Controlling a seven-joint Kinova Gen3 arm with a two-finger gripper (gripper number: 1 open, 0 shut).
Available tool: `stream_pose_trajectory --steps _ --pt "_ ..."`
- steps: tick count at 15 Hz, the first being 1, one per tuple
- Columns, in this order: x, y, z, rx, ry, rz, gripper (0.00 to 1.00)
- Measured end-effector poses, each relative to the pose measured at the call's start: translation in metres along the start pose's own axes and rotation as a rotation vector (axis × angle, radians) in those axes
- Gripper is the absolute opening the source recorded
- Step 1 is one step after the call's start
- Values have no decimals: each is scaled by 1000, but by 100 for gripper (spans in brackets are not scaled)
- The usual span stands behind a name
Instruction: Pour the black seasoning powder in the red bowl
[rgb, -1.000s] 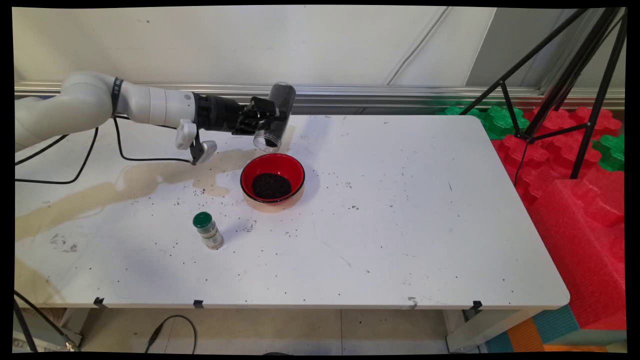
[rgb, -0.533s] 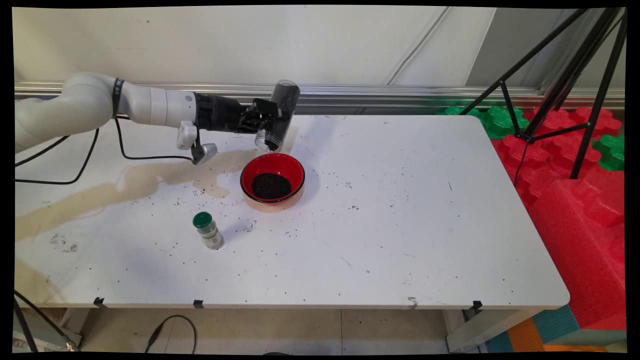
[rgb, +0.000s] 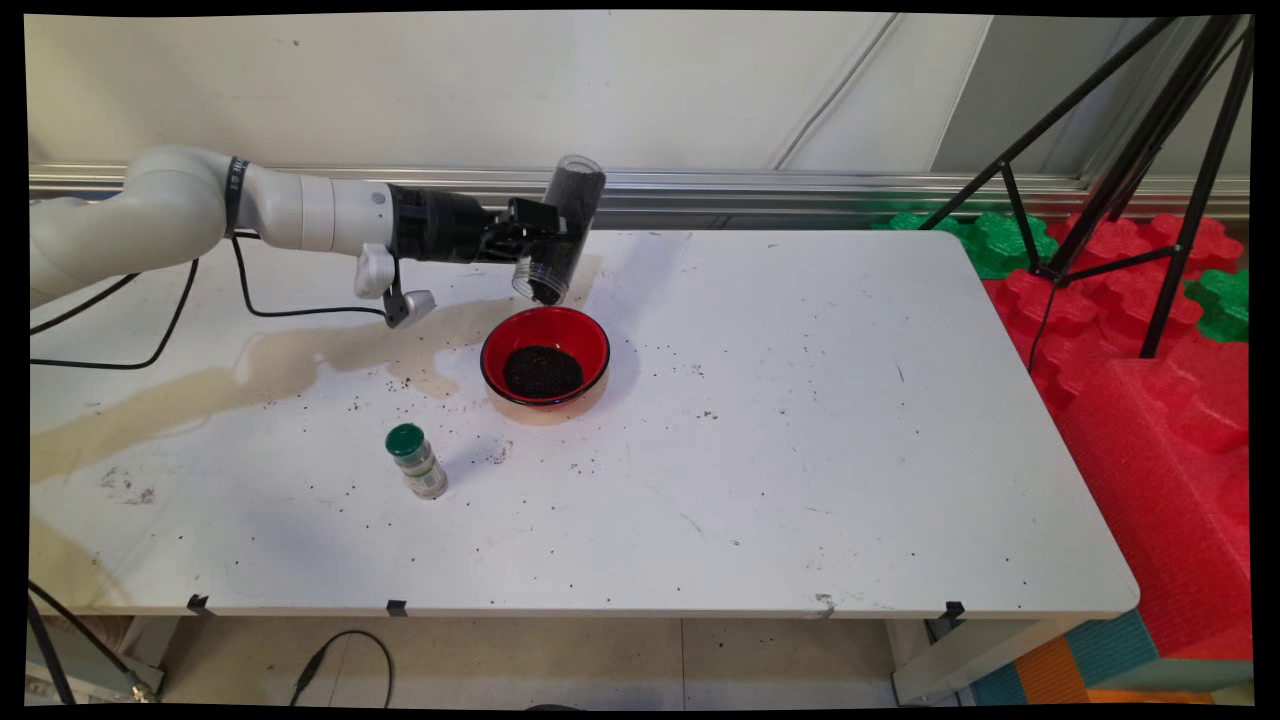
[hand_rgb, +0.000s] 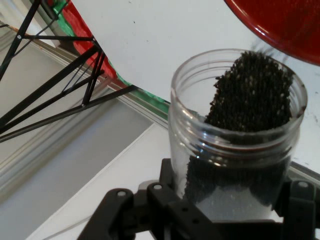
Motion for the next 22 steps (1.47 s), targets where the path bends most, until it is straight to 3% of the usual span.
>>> stream_pose_trajectory --steps 22 --pt "2 -5 0 23 1 67 0"
